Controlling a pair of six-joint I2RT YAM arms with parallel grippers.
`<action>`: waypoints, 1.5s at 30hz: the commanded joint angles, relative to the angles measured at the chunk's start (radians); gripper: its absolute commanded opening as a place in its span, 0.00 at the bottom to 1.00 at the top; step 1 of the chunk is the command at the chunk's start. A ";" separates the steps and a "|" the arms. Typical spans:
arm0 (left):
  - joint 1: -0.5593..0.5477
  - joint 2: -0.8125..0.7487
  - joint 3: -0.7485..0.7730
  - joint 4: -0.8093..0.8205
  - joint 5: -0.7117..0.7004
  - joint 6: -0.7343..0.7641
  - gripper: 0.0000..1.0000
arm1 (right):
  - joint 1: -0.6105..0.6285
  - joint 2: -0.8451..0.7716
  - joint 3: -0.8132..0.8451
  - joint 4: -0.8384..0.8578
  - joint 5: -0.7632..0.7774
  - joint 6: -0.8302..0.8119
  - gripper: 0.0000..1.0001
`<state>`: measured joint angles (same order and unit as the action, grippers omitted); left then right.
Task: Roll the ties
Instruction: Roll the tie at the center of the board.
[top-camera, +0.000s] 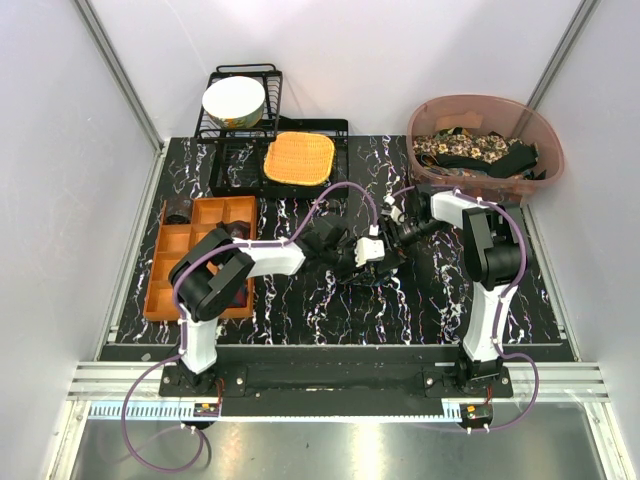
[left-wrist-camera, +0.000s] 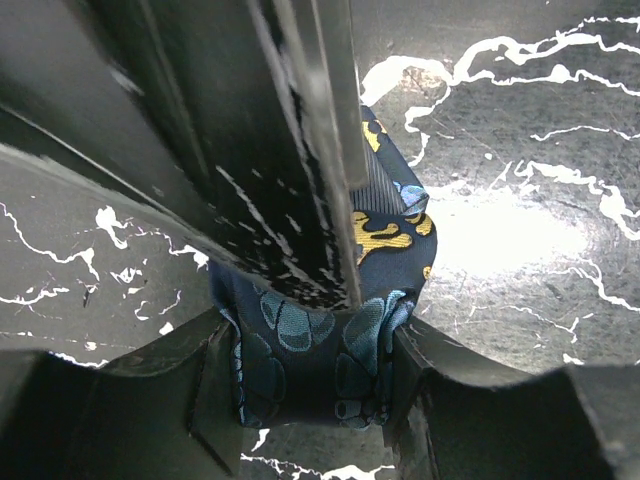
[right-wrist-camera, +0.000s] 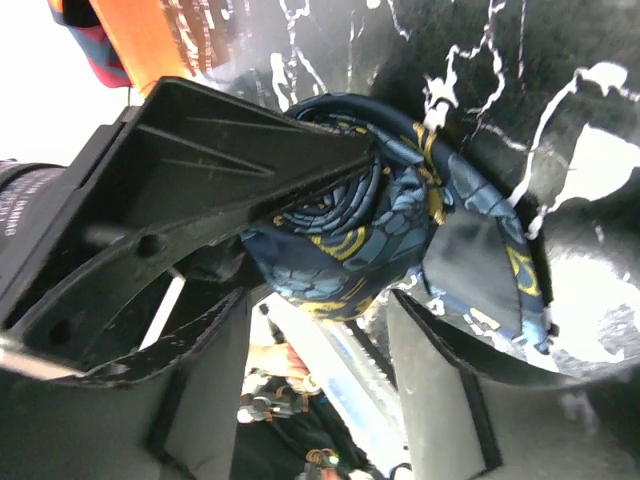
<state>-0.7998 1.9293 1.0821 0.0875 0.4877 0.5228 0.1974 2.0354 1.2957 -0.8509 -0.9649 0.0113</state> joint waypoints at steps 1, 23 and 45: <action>-0.001 0.069 -0.004 -0.121 -0.023 0.000 0.00 | 0.040 -0.007 0.020 0.052 0.072 -0.007 0.55; 0.083 0.099 -0.086 0.292 0.262 -0.208 0.44 | 0.056 0.108 0.036 0.038 0.351 -0.053 0.00; 0.085 0.134 -0.209 0.595 0.365 -0.251 0.61 | 0.056 0.128 0.054 0.003 0.514 -0.060 0.00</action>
<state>-0.7116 2.0377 0.9070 0.6895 0.8135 0.2798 0.2413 2.0838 1.3693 -0.9318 -0.7822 0.0124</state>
